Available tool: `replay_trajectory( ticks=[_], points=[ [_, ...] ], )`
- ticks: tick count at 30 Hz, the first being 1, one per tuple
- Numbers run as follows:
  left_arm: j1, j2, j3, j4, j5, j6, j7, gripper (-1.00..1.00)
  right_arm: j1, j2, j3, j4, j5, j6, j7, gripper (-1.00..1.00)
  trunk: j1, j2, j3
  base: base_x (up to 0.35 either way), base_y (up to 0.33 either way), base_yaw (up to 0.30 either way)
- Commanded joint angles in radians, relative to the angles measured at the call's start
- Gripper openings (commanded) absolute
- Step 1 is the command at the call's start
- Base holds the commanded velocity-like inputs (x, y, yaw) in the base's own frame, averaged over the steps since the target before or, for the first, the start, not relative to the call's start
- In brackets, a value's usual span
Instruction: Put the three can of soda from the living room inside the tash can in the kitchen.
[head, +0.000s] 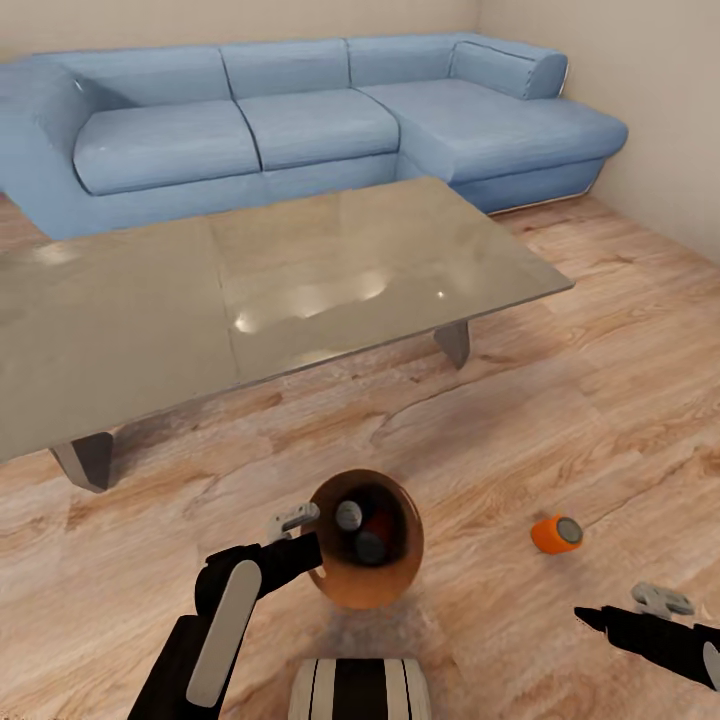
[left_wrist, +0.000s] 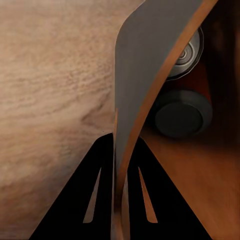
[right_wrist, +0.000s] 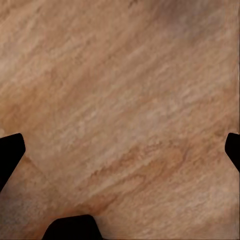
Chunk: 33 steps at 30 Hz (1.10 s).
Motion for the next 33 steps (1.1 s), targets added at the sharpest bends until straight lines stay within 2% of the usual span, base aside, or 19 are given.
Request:
replay_trajectory(
  ticks=[1,3,6,9,14,19,25,29,33],
  points=[
    [0.000,0.000,-0.001,0.000,0.029,-0.008,-0.002,-1.00,0.000,0.005,0.000,0.001,0.015,-0.002,-0.001,1.00,0.000,0.000,0.000,0.204,-0.176,0.296],
    [0.000,0.000,-0.001,0.000,0.029,-0.008,-0.002,-1.00,0.000,0.021,-0.002,0.002,0.033,-0.004,-0.016,1.00,0.000,0.000,-0.001,0.204,-0.176,0.298],
    [0.000,0.000,-0.001,0.000,0.029,-0.008,-0.002,-1.00,0.000,0.048,-0.003,0.003,0.048,-0.007,-0.093,1.00,0.000,0.000,-0.002,0.204,-0.176,0.299],
    [0.000,0.000,-0.001,0.000,0.029,-0.008,-0.002,-1.00,0.000,0.061,-0.004,0.002,0.050,-0.008,-0.153,1.00,0.000,0.000,-0.003,0.204,-0.176,0.300],
    [0.000,0.000,-0.002,0.001,0.029,-0.009,-0.002,-1.00,0.000,0.066,-0.004,0.003,0.055,-0.010,-0.184,1.00,0.000,0.000,-0.004,0.201,-0.173,0.275],
    [0.000,0.000,-0.002,0.001,0.029,-0.010,-0.001,-1.00,-0.002,0.067,-0.005,0.014,0.055,-0.025,-0.225,1.00,0.000,0.000,-0.005,0.090,-0.060,0.062],
    [0.000,0.000,-0.030,0.001,0.029,-0.010,-0.001,-1.00,-0.020,0.066,-0.005,0.118,0.051,-0.079,-0.319,1.00,0.000,0.000,-0.005,0.008,-0.005,0.006],
    [0.000,0.000,-0.035,0.001,0.029,-0.010,-0.001,-1.00,-0.049,0.064,-0.005,0.159,0.051,-0.080,-0.325,1.00,0.000,0.000,-0.005,0.000,0.000,0.000],
    [0.000,0.000,-0.036,0.001,0.029,-0.010,0.000,-1.00,-0.053,0.063,-0.004,0.167,0.052,-0.080,-0.323,1.00,0.000,0.000,-0.005,0.000,-0.079,0.000]
  ],
)
